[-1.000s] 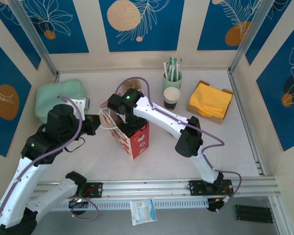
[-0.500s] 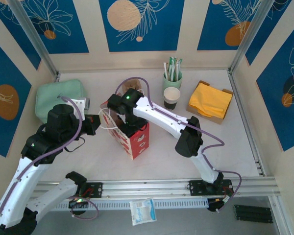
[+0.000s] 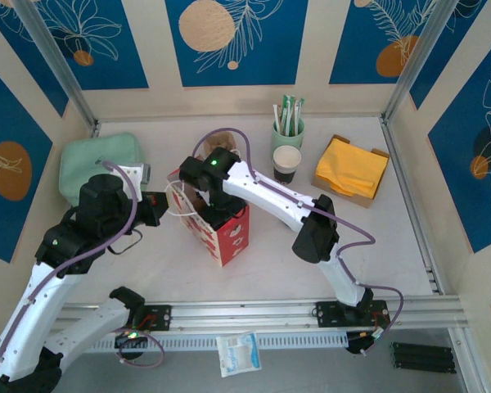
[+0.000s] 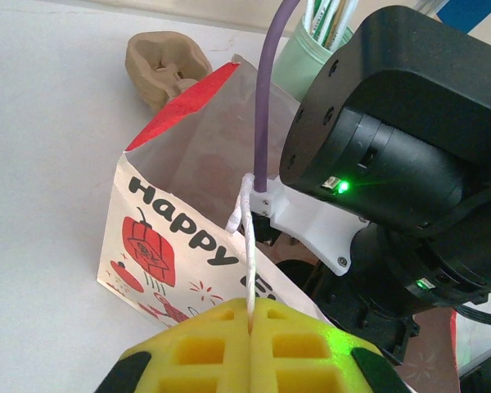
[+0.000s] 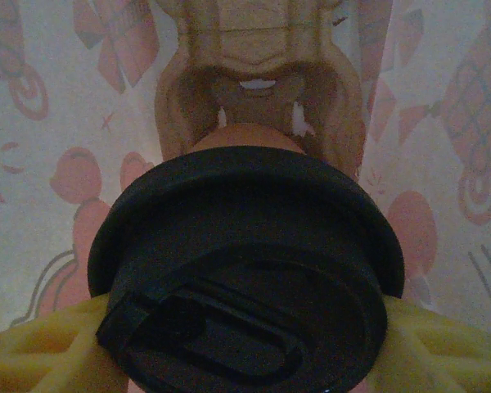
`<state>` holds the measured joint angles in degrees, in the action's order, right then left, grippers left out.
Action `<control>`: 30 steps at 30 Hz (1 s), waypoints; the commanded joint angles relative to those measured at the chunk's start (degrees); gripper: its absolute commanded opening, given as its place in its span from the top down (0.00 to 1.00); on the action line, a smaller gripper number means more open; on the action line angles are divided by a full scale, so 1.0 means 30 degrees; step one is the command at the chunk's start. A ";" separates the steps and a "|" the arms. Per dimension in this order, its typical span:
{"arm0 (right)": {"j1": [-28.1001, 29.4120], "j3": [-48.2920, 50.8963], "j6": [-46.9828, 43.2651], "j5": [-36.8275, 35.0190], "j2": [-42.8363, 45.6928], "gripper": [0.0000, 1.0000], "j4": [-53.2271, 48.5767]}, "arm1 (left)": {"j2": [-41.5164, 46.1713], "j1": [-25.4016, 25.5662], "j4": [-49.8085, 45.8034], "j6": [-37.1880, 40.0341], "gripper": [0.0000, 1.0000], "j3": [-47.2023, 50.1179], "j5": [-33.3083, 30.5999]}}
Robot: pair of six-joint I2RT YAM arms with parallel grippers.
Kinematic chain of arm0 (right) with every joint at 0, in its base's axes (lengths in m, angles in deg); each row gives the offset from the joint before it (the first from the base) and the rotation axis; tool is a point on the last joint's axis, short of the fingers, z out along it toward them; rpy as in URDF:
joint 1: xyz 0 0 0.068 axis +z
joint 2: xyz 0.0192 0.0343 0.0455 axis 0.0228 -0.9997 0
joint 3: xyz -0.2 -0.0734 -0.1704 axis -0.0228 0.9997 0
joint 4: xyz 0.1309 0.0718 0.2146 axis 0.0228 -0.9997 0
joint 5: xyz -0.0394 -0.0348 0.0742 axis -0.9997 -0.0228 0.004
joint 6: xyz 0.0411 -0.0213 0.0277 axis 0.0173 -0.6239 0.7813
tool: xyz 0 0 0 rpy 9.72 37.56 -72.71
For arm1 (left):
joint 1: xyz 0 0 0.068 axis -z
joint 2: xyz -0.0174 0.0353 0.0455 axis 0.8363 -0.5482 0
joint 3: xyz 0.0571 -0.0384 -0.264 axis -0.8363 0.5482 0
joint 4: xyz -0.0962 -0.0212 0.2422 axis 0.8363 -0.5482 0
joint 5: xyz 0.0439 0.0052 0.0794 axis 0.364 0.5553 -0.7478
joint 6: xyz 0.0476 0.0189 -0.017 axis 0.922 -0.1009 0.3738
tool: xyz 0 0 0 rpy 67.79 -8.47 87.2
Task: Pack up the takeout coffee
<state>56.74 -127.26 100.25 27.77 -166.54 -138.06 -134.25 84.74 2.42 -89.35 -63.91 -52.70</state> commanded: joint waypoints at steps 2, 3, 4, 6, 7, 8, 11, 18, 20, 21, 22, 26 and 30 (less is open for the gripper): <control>0.0135 -0.0339 0.0551 -0.0304 -0.0018 0.39 -0.0672 | 0.0031 -0.0119 0.0450 -0.0080 1.00 0.0191 0.0478; 0.0120 -0.0316 0.0592 -0.0363 -0.0016 0.39 -0.0589 | 0.0046 -0.0140 0.0447 -0.0078 1.00 0.0208 0.0456; 0.0120 -0.0282 0.0638 -0.0382 -0.0017 0.39 -0.0525 | 0.0036 -0.0130 0.0448 -0.0080 1.00 0.0174 0.0456; 0.0133 -0.0280 0.0667 -0.0418 -0.0067 0.39 -0.0434 | 0.0019 -0.0130 0.0416 -0.0080 1.00 0.0203 0.0456; 0.0135 -0.0280 0.0684 -0.0491 -0.0044 0.39 -0.0416 | 0.0054 -0.0132 0.0416 -0.0080 1.00 0.0208 0.0456; 0.0111 -0.0282 0.0725 -0.0530 -0.0058 0.39 -0.0402 | 0.0071 -0.0132 0.0419 -0.0080 1.00 0.0226 0.0456; 0.0099 -0.0337 0.0826 -0.0708 -0.0014 0.39 -0.0362 | 0.0072 -0.0130 0.0438 -0.0080 1.00 0.0265 0.0470; 0.0094 -0.0492 0.1022 -0.0894 0.0060 0.39 -0.0245 | 0.0095 -0.0159 0.0416 -0.0109 1.00 0.0267 0.0485; 0.0106 -0.0518 0.1012 -0.0865 0.0071 0.39 -0.0209 | 0.0095 -0.0119 0.0416 -0.0107 1.00 0.0286 0.0485; 0.0084 -0.0540 0.0985 -0.0839 0.0049 0.39 -0.0198 | 0.0077 -0.0124 0.0416 -0.0108 1.00 0.0271 0.0485; 0.0105 -0.0530 0.0972 -0.0815 0.0021 0.39 -0.0206 | 0.0097 -0.0134 0.0445 -0.0091 1.00 0.0317 0.0486; 0.0102 -0.0487 0.0928 -0.0806 0.0015 0.39 -0.0215 | 0.0072 -0.0108 0.0503 -0.0138 1.00 0.0368 0.0518; 0.0089 -0.0514 0.0927 -0.0777 0.0015 0.39 -0.0141 | 0.0007 -0.0139 0.0537 -0.0127 1.00 0.0369 0.0570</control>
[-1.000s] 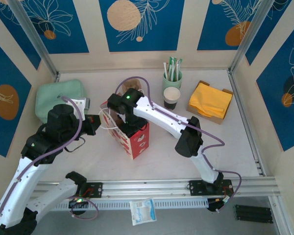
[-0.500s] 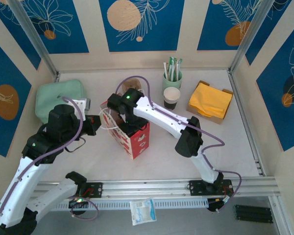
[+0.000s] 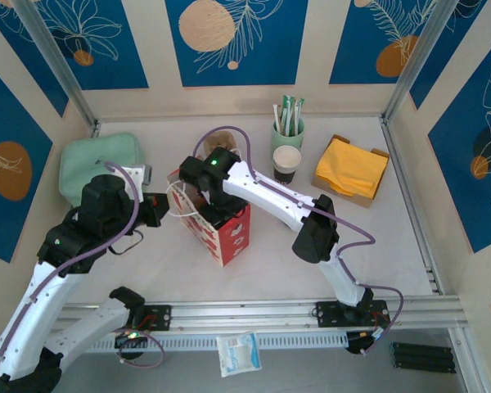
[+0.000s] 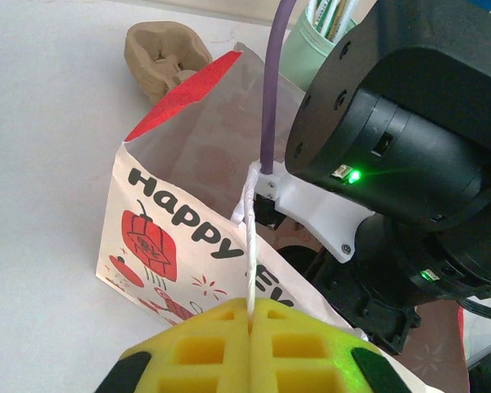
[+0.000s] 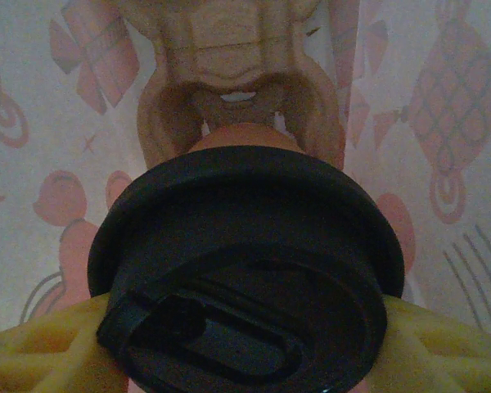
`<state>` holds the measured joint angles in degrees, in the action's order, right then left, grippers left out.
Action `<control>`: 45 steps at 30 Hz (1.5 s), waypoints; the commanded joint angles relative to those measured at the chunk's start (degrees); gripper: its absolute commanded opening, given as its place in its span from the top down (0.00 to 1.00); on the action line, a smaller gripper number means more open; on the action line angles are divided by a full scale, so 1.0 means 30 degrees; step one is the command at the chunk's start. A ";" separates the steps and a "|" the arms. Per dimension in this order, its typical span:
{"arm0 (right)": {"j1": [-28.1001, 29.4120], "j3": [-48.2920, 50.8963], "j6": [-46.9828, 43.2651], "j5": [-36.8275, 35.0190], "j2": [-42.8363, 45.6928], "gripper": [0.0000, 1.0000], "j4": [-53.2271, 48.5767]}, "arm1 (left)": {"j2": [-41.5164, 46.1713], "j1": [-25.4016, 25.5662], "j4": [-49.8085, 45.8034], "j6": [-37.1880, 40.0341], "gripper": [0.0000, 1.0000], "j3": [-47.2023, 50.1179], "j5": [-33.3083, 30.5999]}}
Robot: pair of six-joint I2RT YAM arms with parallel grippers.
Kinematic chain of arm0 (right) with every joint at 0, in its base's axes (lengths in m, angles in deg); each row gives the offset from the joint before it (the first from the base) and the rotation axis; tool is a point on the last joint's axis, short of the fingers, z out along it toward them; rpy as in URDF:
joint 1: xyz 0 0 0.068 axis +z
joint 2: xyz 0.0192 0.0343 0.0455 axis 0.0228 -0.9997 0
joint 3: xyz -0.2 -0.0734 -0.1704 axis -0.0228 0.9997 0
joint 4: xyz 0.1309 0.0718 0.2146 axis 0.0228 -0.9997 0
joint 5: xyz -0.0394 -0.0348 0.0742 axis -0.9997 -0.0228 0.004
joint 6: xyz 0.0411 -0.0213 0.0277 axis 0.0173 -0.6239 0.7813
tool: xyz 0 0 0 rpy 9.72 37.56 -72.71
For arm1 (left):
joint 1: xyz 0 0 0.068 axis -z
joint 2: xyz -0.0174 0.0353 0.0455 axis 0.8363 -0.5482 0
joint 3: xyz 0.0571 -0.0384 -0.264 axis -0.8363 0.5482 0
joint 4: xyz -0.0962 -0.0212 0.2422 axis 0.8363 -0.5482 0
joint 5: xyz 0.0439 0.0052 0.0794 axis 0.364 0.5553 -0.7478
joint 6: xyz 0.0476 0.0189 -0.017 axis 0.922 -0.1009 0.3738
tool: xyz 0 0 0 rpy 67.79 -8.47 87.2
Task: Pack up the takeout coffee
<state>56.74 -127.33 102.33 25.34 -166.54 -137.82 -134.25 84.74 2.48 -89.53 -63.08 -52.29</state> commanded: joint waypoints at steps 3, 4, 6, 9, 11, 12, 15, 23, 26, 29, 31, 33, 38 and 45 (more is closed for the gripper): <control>0.0106 -0.0493 0.0236 0.0039 0.0015 0.39 -0.0197 | 0.0042 -0.0142 0.0526 -0.0071 1.00 0.0111 0.0407; 0.0099 -0.0493 0.0242 0.0032 0.0015 0.39 -0.0208 | 0.0041 -0.0132 0.0514 -0.0080 1.00 0.0134 0.0405; 0.0121 -0.0497 0.0236 0.0040 0.0015 0.39 -0.0195 | 0.0035 -0.0138 0.0512 -0.0080 1.00 0.0140 0.0411; 0.0155 -0.0536 0.0265 0.0014 0.0030 0.39 -0.0168 | 0.0020 -0.0141 0.0512 -0.0109 1.00 0.0140 0.0435; 0.0183 -0.0509 0.0253 0.0006 0.0044 0.39 -0.0186 | 0.0031 -0.0133 0.0512 -0.0109 1.00 0.0115 0.0434; 0.0172 -0.0529 0.0268 0.0000 0.0044 0.39 -0.0165 | 0.0039 -0.0127 0.0504 -0.0109 1.00 0.0087 0.0435; 0.0216 -0.0522 0.0333 -0.0107 0.0073 0.39 -0.0119 | 0.0018 -0.0141 0.0482 -0.0113 1.00 0.0119 0.0435; 0.0263 -0.0523 0.0374 -0.0144 0.0107 0.39 0.0021 | 0.0073 -0.0132 0.0483 -0.0139 1.00 0.0119 0.0431; 0.0281 -0.0522 0.0379 -0.0143 0.0103 0.40 0.0050 | 0.0071 -0.0131 0.0454 -0.0109 1.00 0.0109 0.0405; 0.0263 -0.0522 0.0370 -0.0140 0.0103 0.40 0.0061 | 0.0070 -0.0156 0.0454 -0.0087 1.00 0.0105 0.0391; 0.0266 -0.0522 0.0370 -0.0144 0.0102 0.40 0.0047 | 0.0061 -0.0138 0.0426 -0.0109 1.00 0.0085 0.0405; 0.0278 -0.0492 0.0378 -0.0144 0.0101 0.40 0.0047 | 0.0097 -0.0147 0.0436 -0.0109 1.00 0.0107 0.0405; 0.0334 -0.0507 0.0386 -0.0171 0.0132 0.40 0.0076 | 0.0111 -0.0141 0.0394 -0.0109 1.00 0.0098 0.0376; 0.0415 -0.0361 0.0433 -0.0298 0.0182 0.40 0.0259 | 0.0130 -0.0126 0.0395 -0.0137 1.00 0.0165 0.0376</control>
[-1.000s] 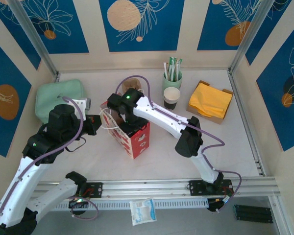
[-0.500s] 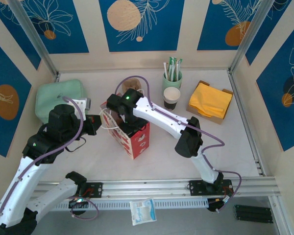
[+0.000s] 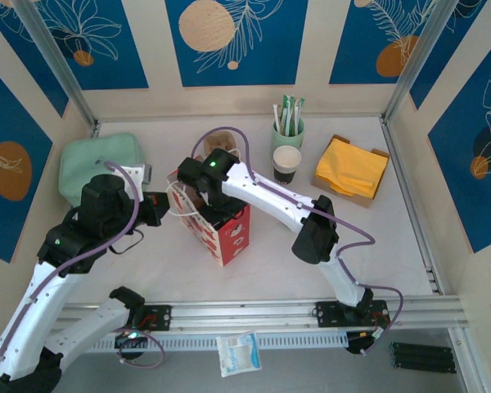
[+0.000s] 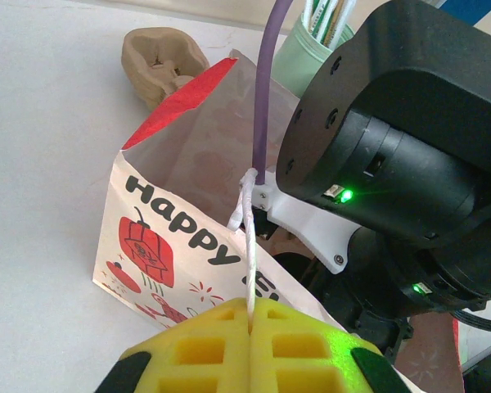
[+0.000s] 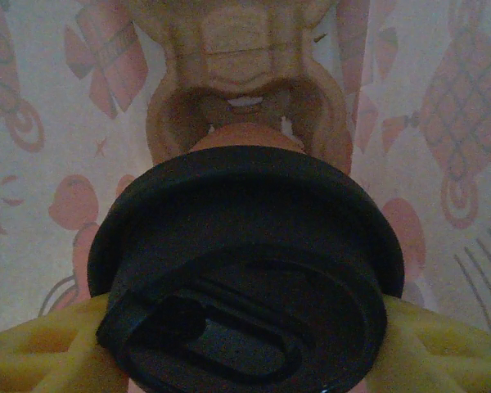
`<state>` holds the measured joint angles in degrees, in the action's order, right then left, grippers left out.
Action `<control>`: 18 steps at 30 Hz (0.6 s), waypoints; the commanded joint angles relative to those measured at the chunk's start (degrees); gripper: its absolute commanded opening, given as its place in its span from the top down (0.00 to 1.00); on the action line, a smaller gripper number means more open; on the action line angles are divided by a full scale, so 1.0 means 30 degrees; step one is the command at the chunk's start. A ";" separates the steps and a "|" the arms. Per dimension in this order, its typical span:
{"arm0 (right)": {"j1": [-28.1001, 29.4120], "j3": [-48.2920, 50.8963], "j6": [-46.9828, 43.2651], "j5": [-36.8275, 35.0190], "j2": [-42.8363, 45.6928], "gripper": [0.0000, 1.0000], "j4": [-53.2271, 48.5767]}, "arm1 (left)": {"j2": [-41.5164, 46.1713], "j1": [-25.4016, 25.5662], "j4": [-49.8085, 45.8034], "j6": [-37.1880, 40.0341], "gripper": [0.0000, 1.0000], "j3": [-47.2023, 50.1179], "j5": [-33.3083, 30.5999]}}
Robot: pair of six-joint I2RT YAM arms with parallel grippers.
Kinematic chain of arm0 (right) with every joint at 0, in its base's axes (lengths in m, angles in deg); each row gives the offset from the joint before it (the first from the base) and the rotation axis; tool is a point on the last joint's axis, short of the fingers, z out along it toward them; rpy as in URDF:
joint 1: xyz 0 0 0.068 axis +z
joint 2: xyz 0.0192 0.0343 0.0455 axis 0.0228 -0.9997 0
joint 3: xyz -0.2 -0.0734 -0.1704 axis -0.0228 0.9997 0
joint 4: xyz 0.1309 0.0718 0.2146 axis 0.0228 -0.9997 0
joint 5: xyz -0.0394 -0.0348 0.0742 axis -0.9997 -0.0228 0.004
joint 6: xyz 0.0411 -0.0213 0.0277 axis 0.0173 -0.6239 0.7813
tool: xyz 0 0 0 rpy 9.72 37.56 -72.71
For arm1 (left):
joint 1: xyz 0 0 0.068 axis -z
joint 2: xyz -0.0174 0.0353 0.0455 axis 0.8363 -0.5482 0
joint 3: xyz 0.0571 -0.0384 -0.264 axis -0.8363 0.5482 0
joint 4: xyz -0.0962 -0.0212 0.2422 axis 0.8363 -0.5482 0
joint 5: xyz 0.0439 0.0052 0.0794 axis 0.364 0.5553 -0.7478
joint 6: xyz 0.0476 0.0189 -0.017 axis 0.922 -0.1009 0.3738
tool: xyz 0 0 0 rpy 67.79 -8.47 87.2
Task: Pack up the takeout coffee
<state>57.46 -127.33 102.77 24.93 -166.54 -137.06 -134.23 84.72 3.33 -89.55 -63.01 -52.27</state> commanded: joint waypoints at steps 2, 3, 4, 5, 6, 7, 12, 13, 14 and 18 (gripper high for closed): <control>0.0215 -0.0273 0.0283 -0.0230 0.0246 0.40 0.0133 | 0.0151 -0.0138 0.0129 -0.0159 1.00 0.0166 0.0365; 0.0246 -0.0182 0.0283 -0.0269 0.0264 0.40 0.0240 | 0.0125 -0.0156 0.0139 -0.0161 1.00 0.0189 0.0369; 0.0264 -0.0057 0.0322 -0.0289 0.0314 0.40 0.0373 | 0.0139 -0.0131 0.0140 -0.0161 1.00 0.0176 0.0361; 0.0275 0.0069 0.0330 -0.0291 0.0366 0.40 0.0461 | 0.0139 -0.0131 0.0140 -0.0161 1.00 0.0231 0.0369; 0.0273 0.0191 0.0341 -0.0299 0.0410 0.40 0.0542 | 0.0124 -0.0125 0.0147 -0.0161 1.00 0.0221 0.0369; 0.0260 0.0333 0.0364 -0.0328 0.0447 0.40 0.0660 | 0.0144 -0.0137 0.0140 -0.0161 1.00 0.0227 0.0369; 0.0260 0.0762 0.0399 -0.0281 0.0513 0.40 0.1134 | 0.0138 -0.0122 0.0171 -0.0161 1.00 0.0274 0.0376; 0.0274 0.0893 0.0401 -0.0277 0.0513 0.40 0.1270 | 0.0131 -0.0127 0.0173 -0.0161 1.00 0.0284 0.0397; 0.0260 0.0970 0.0402 -0.0295 0.0513 0.40 0.1350 | 0.0148 -0.0134 0.0169 -0.0161 1.00 0.0287 0.0398; 0.0263 0.1518 0.0415 -0.0311 0.0513 0.40 0.1850 | 0.0181 -0.0138 0.0169 -0.0189 1.00 0.0294 0.0398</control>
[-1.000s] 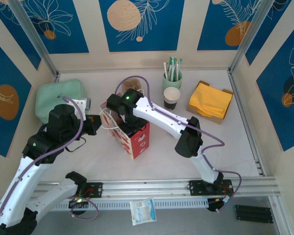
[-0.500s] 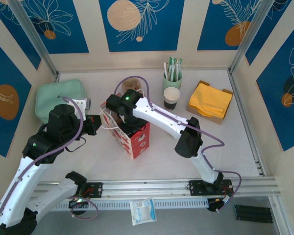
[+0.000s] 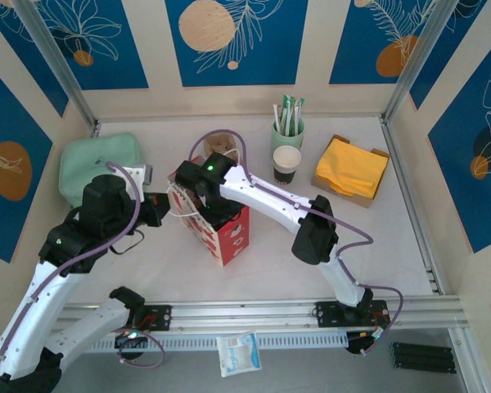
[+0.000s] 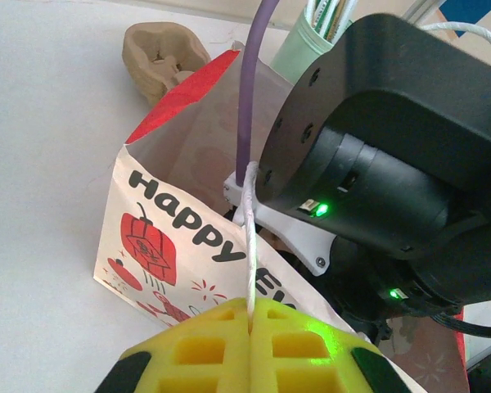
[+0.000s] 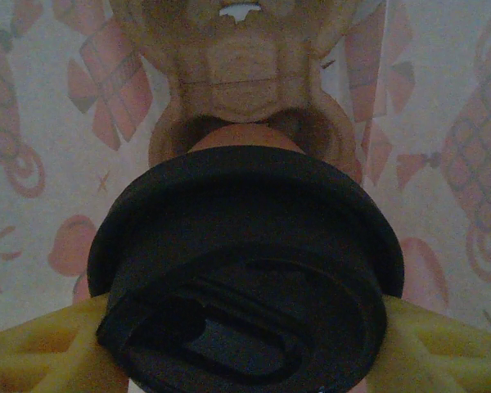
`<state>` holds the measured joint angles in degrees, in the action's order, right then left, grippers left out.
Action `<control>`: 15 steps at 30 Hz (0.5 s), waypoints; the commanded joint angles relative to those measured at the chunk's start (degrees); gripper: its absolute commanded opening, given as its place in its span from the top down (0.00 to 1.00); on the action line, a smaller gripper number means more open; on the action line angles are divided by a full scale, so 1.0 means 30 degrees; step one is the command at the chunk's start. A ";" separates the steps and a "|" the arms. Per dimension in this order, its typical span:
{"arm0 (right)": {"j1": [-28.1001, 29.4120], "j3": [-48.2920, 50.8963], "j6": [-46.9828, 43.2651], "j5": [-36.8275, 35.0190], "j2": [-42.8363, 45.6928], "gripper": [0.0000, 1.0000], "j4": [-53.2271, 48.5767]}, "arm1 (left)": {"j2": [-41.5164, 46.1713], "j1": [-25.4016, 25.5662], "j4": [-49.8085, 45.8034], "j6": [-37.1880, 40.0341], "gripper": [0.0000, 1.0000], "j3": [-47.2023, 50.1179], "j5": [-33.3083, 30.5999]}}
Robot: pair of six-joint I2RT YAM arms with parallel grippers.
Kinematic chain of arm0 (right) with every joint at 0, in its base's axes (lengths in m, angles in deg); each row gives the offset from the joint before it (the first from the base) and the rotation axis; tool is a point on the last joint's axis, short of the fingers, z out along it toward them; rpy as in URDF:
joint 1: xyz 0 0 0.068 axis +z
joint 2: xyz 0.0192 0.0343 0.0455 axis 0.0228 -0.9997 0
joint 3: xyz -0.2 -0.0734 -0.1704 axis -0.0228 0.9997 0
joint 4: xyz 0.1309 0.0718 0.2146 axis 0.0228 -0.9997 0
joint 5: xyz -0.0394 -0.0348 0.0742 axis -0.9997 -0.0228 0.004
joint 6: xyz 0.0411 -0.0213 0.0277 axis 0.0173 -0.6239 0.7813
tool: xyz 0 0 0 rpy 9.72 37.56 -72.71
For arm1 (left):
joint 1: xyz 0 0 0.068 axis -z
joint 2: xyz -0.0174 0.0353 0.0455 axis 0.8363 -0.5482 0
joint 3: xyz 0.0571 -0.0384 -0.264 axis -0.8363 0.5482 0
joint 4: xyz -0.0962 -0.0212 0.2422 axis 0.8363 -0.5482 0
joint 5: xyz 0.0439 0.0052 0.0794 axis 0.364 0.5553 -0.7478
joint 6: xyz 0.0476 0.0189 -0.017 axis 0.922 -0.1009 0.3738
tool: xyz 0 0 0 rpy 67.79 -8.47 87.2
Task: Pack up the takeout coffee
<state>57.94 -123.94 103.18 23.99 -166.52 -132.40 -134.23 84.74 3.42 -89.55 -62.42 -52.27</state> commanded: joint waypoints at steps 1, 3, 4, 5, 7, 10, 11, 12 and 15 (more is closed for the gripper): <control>0.0088 0.0549 0.0294 0.0011 0.0506 0.40 0.0444 | 0.0182 -0.0130 0.0154 -0.0188 1.00 0.0098 0.0413; 0.0103 0.0822 0.0322 0.0015 0.0504 0.41 0.0651 | 0.0174 -0.0111 0.0111 -0.0189 1.00 0.0074 0.0402; 0.0094 0.0953 0.0355 0.0043 0.0506 0.41 0.0740 | 0.0178 -0.0130 0.0110 -0.0190 1.00 0.0077 0.0405; 0.0082 0.1056 0.0350 0.0044 0.0502 0.41 0.0833 | 0.0189 -0.0132 0.0082 -0.0184 1.00 0.0047 0.0398; 0.0060 0.1259 0.0379 0.0073 0.0535 0.41 0.0974 | 0.0191 -0.0146 0.0092 -0.0169 1.00 0.0026 0.0393; 0.0036 0.1547 0.0414 0.0045 0.0616 0.41 0.1185 | 0.0189 -0.0135 0.0054 -0.0173 1.00 0.0021 0.0369; 0.0016 0.1640 0.0437 0.0051 0.0622 0.41 0.1259 | 0.0210 -0.0130 0.0052 -0.0182 1.00 0.0027 0.0368; 0.0027 0.1710 0.0463 0.0044 0.0674 0.41 0.1308 | 0.0201 -0.0125 0.0052 -0.0187 1.00 0.0039 0.0383; -0.0025 0.1990 0.0528 0.0004 0.0855 0.41 0.1552 | 0.0195 -0.0134 0.0052 -0.0172 1.00 0.0061 0.0400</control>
<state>57.92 -119.11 103.49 23.90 -166.28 -128.93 -134.23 84.72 3.42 -89.57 -62.42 -52.27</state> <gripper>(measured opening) 0.625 0.063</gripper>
